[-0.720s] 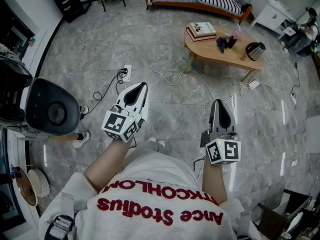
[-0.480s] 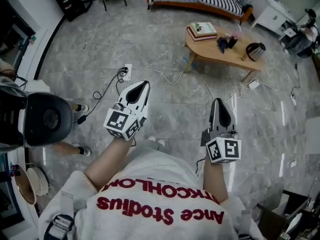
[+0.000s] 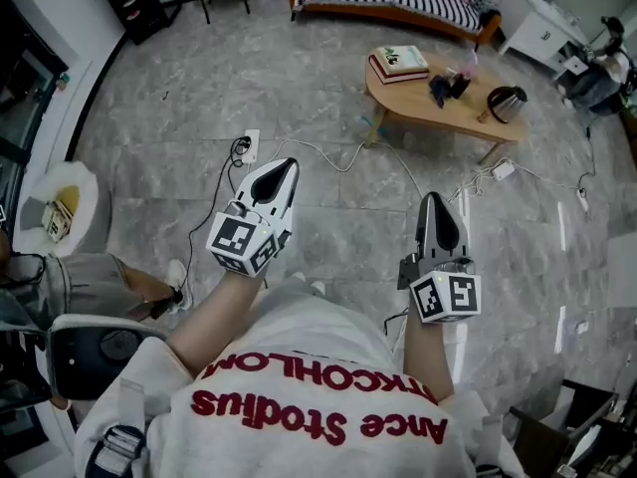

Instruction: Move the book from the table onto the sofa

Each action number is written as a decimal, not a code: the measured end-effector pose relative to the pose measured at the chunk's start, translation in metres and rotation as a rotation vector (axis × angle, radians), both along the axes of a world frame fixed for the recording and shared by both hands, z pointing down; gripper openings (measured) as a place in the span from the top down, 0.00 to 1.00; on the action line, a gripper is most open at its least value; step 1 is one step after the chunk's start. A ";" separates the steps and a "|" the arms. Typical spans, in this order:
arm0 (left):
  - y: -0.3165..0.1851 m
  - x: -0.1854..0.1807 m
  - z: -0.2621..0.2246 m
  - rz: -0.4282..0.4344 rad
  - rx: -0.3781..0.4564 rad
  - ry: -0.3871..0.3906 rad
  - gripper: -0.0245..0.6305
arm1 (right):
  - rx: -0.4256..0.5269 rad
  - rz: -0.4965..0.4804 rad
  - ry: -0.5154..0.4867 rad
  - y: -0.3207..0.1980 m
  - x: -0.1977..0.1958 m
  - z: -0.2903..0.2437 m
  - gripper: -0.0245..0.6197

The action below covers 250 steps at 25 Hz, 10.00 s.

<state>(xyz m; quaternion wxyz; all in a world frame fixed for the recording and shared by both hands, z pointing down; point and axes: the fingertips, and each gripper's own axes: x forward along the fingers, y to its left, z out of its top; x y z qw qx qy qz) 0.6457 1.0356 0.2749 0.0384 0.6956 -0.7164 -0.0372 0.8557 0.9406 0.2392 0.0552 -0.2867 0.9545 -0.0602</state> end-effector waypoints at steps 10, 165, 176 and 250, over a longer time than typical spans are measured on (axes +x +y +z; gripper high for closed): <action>-0.039 -0.058 0.015 -0.056 0.002 0.017 0.94 | -0.017 -0.013 0.006 -0.049 -0.047 0.005 0.92; -1.072 -0.321 0.386 0.825 -0.604 0.000 0.94 | -0.897 0.516 0.190 -0.940 -0.388 0.454 0.92; -1.074 -0.287 0.467 0.881 -0.784 0.059 0.88 | -1.021 0.551 0.175 -0.945 -0.367 0.523 0.75; -1.084 -0.295 0.424 0.918 -0.768 -0.036 0.93 | -0.832 0.470 0.051 -0.966 -0.393 0.421 0.83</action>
